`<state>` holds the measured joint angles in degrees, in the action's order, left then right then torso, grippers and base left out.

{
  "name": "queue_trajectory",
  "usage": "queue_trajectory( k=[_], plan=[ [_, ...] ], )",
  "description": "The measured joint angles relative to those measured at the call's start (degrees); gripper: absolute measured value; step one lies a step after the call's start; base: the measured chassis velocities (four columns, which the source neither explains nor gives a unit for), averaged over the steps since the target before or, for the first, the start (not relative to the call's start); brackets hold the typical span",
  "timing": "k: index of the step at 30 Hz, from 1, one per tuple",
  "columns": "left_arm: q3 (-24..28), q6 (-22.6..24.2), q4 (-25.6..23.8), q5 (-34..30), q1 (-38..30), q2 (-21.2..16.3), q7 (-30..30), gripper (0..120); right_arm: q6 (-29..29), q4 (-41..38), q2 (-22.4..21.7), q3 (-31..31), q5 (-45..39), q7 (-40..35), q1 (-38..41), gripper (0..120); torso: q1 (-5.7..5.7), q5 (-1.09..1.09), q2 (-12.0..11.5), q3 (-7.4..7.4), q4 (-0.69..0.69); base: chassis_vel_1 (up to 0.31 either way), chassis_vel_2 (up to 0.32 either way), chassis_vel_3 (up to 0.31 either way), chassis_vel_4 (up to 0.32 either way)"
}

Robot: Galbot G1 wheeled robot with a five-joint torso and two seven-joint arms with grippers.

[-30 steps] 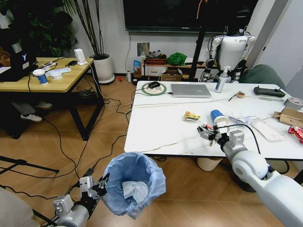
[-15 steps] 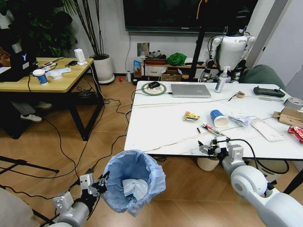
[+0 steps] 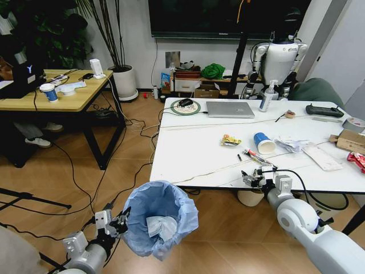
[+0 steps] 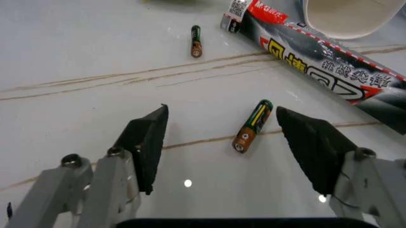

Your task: Pick up the trash bin and place the trash from the table into it.

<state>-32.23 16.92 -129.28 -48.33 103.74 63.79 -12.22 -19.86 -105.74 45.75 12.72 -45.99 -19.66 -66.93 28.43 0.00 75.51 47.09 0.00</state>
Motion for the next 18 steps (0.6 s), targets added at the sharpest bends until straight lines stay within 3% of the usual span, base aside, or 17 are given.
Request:
queue_trajectory(
  k=[14,18],
  plan=[
    [-0.39,-0.04,-0.89,0.03,1.02,-0.02,-0.01,0,0.64,0.25,-0.28,1.66,-0.23,0.29,-2.21,7,0.0,0.0,0.0,0.0,-0.01,0.0,0.0,0.0,0.0],
    [-0.48,-0.06,-0.99,0.02,1.05,0.02,-0.01,0,0.68,0.25,-0.17,1.88,-0.27,0.41,-2.35,0,0.0,0.0,0.0,0.0,-0.01,0.0,0.0,0.0,0.0]
  ],
)
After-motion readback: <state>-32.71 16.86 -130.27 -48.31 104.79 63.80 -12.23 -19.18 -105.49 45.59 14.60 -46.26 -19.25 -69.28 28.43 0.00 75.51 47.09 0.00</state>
